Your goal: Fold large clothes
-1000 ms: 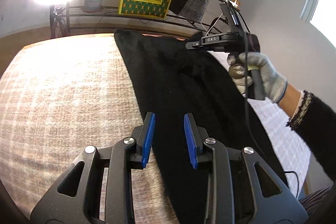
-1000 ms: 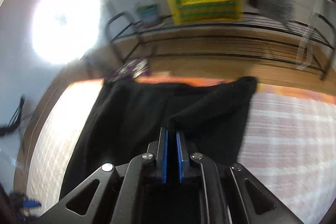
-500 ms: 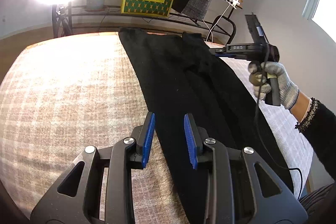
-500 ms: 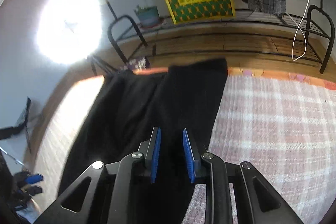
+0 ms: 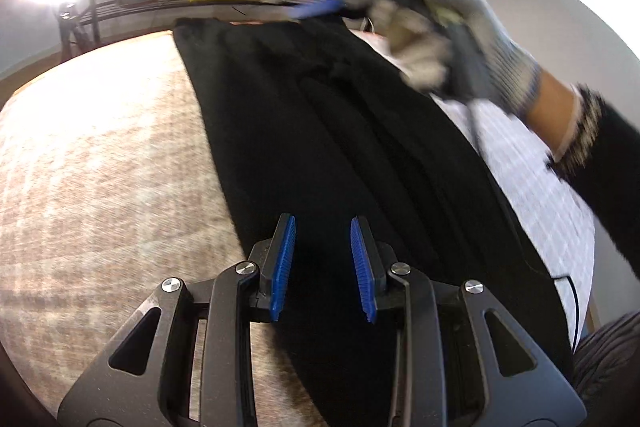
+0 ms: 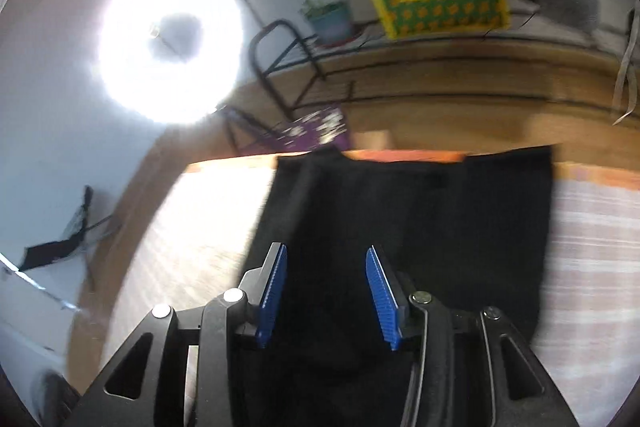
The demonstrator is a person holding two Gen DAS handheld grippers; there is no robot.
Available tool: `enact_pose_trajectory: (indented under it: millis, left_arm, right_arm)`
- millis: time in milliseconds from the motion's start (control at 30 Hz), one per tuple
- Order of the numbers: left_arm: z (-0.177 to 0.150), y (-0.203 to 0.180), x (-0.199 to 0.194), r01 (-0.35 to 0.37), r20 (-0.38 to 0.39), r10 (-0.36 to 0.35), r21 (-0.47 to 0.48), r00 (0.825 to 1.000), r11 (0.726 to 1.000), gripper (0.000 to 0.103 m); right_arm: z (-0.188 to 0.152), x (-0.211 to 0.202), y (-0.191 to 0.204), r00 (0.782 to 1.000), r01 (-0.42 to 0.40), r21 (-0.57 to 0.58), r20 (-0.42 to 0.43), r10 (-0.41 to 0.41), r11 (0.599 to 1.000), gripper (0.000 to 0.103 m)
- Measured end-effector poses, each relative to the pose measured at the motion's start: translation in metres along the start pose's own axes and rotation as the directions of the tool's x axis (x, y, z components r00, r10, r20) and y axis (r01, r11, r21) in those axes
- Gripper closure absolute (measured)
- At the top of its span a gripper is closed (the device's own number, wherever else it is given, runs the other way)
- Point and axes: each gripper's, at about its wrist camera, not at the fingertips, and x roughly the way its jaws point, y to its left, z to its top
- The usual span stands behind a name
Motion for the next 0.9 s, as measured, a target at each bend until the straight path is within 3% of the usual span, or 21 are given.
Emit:
enact_pose_trajectory:
  millis: [67, 200, 233, 300, 367, 433, 500, 567, 733, 800, 900]
  left_arm:
    - [-0.004, -0.005, 0.004, 0.004, -0.011, -0.004, 0.023, 1.0, 1.0, 0.075]
    - [-0.01, -0.011, 0.008, 0.015, -0.013, -0.014, 0.048, 1.0, 0.999, 0.075]
    - [-0.011, -0.012, 0.008, 0.017, -0.012, -0.017, 0.052, 1.0, 0.998, 0.075]
    - [-0.012, -0.015, 0.009, 0.02, -0.011, -0.019, 0.061, 1.0, 0.998, 0.075]
    - [-0.014, -0.017, 0.009, 0.028, -0.014, -0.027, 0.066, 1.0, 0.997, 0.075]
    - [-0.018, -0.021, 0.008, 0.036, -0.019, -0.034, 0.081, 0.999, 0.996, 0.075]
    - [-0.022, -0.026, 0.006, 0.027, -0.013, -0.026, 0.107, 1.0, 0.994, 0.075]
    - [-0.021, -0.026, 0.006, 0.016, -0.009, -0.015, 0.119, 1.0, 0.993, 0.074]
    - [-0.024, -0.027, 0.004, 0.018, -0.004, -0.018, 0.113, 1.0, 0.993, 0.073]
    - [-0.03, -0.025, -0.003, 0.036, -0.004, -0.036, 0.089, 0.999, 0.995, 0.073]
    - [-0.039, -0.028, -0.017, 0.071, -0.01, -0.07, 0.073, 0.997, 0.995, 0.073]
  right_arm:
    - [0.006, 0.024, 0.007, 0.999, -0.03, 0.015, -0.036, 0.03, 0.999, 0.059]
    - [0.01, 0.063, 0.019, 0.998, -0.015, 0.021, -0.067, 0.016, 1.0, 0.064]
    - [0.009, 0.069, 0.02, 0.997, -0.007, 0.023, -0.075, 0.009, 1.0, 0.069]
    - [0.005, 0.08, 0.022, 0.995, 0.016, 0.023, -0.095, -0.014, 1.0, 0.098]
    - [0.001, 0.074, 0.023, 0.996, 0.048, 0.005, -0.074, -0.048, 0.999, 0.099]
    - [0.002, 0.058, 0.023, 0.995, 0.095, -0.019, -0.01, -0.096, 0.995, 0.099]
    - [0.004, 0.049, 0.006, 0.991, 0.129, 0.055, 0.021, -0.13, 0.99, 0.1]
    - [0.0, 0.054, -0.007, 0.993, 0.111, 0.105, 0.017, -0.114, 0.988, 0.1]
    - [0.0, 0.064, 0.003, 0.989, 0.147, 0.031, -0.018, -0.147, 0.989, 0.095]
    - [0.003, 0.056, 0.001, 0.99, 0.141, 0.042, -0.025, -0.14, 0.989, 0.071]
    - [-0.001, 0.032, -0.006, 0.998, 0.062, 0.072, -0.005, -0.062, 0.995, 0.069]
